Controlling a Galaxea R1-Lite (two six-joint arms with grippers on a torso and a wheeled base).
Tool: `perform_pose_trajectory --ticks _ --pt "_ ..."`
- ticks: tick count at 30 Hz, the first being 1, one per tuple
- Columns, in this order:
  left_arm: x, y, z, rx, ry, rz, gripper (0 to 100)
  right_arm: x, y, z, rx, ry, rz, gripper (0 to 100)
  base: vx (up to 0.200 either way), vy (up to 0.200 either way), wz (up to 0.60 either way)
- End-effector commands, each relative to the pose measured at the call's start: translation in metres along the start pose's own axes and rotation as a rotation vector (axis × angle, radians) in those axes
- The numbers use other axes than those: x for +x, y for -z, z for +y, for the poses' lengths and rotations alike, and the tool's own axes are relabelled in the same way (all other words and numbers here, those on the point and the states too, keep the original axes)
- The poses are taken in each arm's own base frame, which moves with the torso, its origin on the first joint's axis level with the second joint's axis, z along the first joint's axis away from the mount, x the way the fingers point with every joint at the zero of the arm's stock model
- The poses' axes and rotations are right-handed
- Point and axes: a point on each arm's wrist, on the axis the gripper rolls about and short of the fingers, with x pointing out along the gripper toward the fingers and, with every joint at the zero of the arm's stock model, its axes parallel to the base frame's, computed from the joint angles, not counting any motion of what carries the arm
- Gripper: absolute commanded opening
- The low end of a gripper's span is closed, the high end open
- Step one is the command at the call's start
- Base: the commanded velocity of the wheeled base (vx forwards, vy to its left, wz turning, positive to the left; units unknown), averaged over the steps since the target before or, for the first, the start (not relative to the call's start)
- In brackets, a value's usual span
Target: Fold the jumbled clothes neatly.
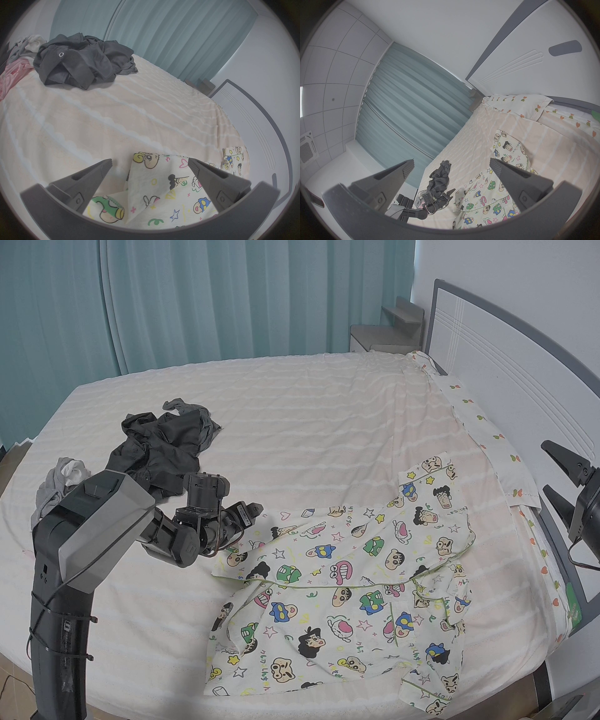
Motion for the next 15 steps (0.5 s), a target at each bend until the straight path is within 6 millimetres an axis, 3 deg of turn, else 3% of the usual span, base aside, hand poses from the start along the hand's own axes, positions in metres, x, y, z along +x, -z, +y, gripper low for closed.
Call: perform_pose_trajectory --ticks 1,9,10,15 --pt "0.008 0.008 0.002 0.001 0.006 0.022 100 0.0 0.001 -0.001 -0.003 0.004 0.004 100 0.0 0.0 0.0" --pt "0.012 0.016 -0.002 0.005 0.02 0.032 100 0.0 0.002 -0.002 -0.001 0.001 0.014 100 0.0 0.0 0.0" --pt "0.013 0.018 -0.002 0.006 0.02 0.038 0 0.0 0.002 -0.002 -0.001 -0.002 0.02 100 0.0 0.0 0.0" --pt "0.018 0.026 0.0 0.009 0.013 0.055 0 -0.001 0.003 -0.002 -0.001 -0.006 0.028 100 0.0 0.0 0.0"
